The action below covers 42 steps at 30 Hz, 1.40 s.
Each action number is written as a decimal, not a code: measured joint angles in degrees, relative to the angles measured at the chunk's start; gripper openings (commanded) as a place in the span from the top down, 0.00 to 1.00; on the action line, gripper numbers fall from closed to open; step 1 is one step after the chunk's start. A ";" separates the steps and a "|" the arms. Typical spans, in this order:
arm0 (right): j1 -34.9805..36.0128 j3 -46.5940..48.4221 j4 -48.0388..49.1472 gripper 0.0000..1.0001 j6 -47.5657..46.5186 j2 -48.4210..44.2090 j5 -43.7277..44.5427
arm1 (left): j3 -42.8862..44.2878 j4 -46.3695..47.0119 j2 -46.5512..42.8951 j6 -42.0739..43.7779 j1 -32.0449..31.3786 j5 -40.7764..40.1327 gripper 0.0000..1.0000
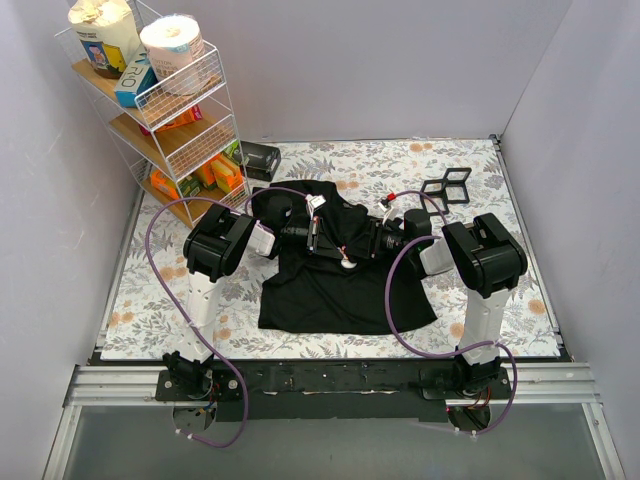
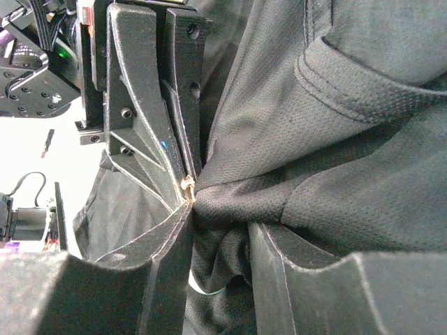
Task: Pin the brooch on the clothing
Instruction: Pin the brooch to the clothes.
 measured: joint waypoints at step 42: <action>2.73 -6.49 12.35 0.66 9.64 -0.20 13.42 | -0.61 2.64 0.02 -0.04 0.33 -1.33 1.00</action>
